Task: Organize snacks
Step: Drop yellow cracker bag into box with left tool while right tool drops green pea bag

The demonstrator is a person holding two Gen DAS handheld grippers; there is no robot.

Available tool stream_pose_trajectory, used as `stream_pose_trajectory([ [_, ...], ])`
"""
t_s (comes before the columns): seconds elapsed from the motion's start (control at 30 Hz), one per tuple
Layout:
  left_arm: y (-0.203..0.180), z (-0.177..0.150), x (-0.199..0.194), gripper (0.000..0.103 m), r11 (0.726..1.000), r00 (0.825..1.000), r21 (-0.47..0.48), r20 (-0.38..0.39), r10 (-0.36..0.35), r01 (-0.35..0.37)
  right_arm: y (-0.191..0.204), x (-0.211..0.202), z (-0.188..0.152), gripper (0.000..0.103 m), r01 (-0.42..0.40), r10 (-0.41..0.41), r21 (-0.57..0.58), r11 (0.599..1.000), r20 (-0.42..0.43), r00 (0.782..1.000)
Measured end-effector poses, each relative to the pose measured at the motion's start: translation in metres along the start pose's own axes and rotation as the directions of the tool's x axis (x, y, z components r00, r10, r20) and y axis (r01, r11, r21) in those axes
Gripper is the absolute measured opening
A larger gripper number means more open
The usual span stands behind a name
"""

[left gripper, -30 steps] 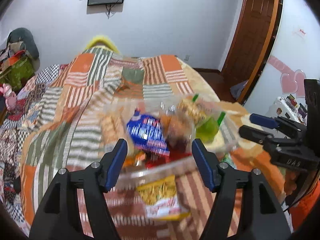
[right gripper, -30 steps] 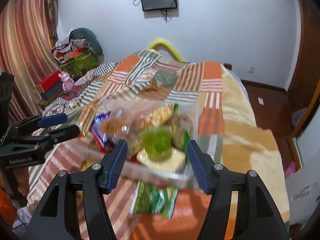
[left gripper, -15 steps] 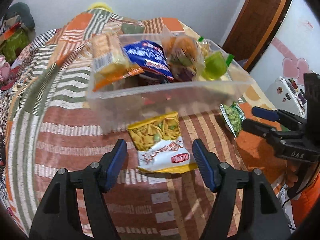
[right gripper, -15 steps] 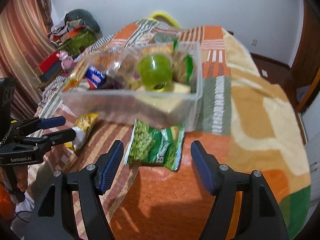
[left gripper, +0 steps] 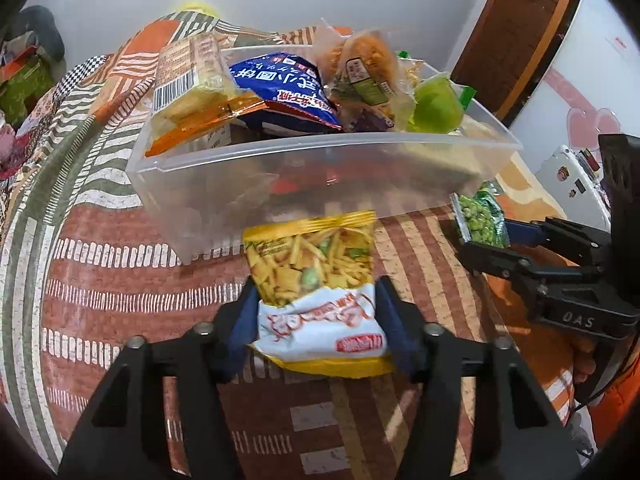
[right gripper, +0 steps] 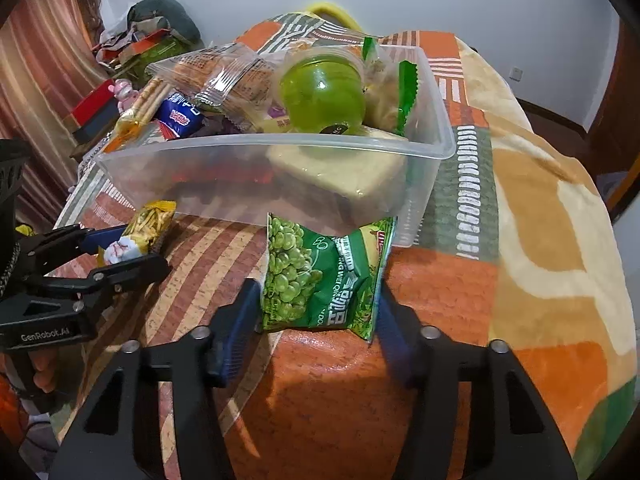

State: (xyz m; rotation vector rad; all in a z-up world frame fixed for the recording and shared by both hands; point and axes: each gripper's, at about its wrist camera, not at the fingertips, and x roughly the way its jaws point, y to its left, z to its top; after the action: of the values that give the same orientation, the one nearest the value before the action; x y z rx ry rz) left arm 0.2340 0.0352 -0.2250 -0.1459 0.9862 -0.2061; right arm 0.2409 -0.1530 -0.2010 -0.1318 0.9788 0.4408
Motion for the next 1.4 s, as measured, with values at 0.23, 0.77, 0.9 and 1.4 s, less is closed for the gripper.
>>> stream_pose_trajectory([
  [0.23, -0.005, -0.008, -0.021, 0.05, 1.0, 1.0, 0.011, 0.022, -0.007, 0.007, 0.002, -0.011, -0.004, 0.043, -0.017, 0.017, 0.006, 1.0, 0.027, 0.999],
  [0.77, -0.021, 0.025, -0.085, 0.05, 1.0, 0.979, 0.023, 0.205, -0.009, 0.004, 0.001, -0.056, 0.017, 0.043, -0.026, 0.023, 0.015, 1.0, 0.178, 0.984],
  [0.9, -0.015, 0.044, -0.087, 0.05, 1.0, 0.972, 0.001, 0.236, -0.002, 0.002, -0.002, -0.053, 0.024, 0.043, -0.012, 0.008, 0.017, 1.0, 0.195, 0.981],
  [1.4, 0.008, 0.098, -0.043, 0.05, 0.998, 0.965, -0.048, 0.258, 0.052, -0.041, -0.016, -0.032, 0.064, 0.043, 0.029, -0.036, 0.036, 0.999, 0.219, 0.975],
])
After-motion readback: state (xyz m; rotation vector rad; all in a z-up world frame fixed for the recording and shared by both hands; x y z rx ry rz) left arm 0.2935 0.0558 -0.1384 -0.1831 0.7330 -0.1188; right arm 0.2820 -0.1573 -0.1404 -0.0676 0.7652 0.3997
